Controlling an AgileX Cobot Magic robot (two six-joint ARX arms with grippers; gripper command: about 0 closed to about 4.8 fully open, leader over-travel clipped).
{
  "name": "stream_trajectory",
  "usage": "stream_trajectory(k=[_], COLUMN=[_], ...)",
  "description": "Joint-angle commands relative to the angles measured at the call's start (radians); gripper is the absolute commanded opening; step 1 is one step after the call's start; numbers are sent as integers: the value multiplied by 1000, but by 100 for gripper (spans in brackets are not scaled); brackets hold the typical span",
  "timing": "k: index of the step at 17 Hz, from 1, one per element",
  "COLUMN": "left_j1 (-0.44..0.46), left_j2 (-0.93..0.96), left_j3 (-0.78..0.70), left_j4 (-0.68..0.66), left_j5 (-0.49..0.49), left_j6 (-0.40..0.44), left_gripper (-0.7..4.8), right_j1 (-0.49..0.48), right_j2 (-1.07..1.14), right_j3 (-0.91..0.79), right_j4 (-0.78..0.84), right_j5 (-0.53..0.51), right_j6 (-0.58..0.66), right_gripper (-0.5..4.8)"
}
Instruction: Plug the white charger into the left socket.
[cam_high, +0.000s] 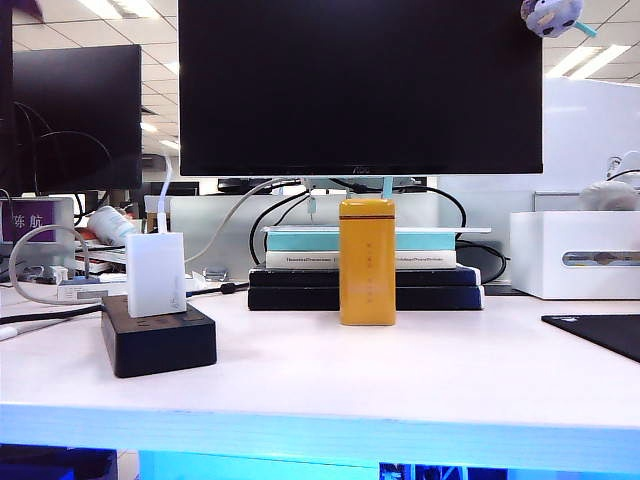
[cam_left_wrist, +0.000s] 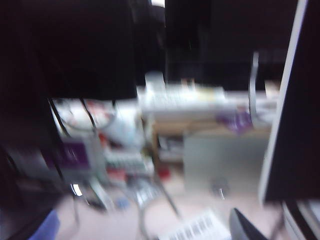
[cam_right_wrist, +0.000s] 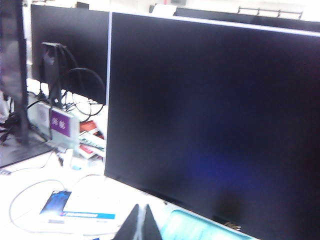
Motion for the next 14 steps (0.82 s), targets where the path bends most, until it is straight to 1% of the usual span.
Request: stream_trajectory(k=[1, 2, 4, 5, 6, 7, 8, 9, 12, 13, 14], left_j1=[0, -1, -1, -1, -1, -1, -12, -19, -26, -25, -25], left_j2=[-42, -68, -130, -163, -200, -251, -357, -421, -659, -723, -784], left_j3=[24, 24, 25, 25, 25, 25, 24, 24, 21, 21, 3], left_j4=[5, 6, -1, -2, -14, -58, -146, -206, -483, -558, -609], left_j5=[-54, -53, -13, 2, 11, 13, 47, 47, 51, 51, 51], left_j6=[-8, -35, -100, -129, -146, -174, -202, -199, -193, -175, -145], left_gripper=[479, 479, 470, 355, 187, 30, -5, -5, -5, -5, -4], right_j1=[-2, -2, -1, -2, -1, -1, 0, 0, 0, 0, 0], right_j2=[-33, -48, -81, -101, -123, -156, -231, -277, -444, -482, -526], right_j3=[5, 5, 5, 5, 5, 5, 5, 5, 2, -7, -50], right_j4=[23, 24, 18, 17, 14, -3, -72, -129, -418, -497, -516], right_j5=[7, 11, 30, 34, 61, 93, 97, 97, 96, 97, 97], right_j6=[-3, -9, -50, -55, -55, -55, -55, -55, -47, -32, -7], right_gripper=[-1, -1, -1, -1, -1, -1, -1, -1, -1, -1, -1])
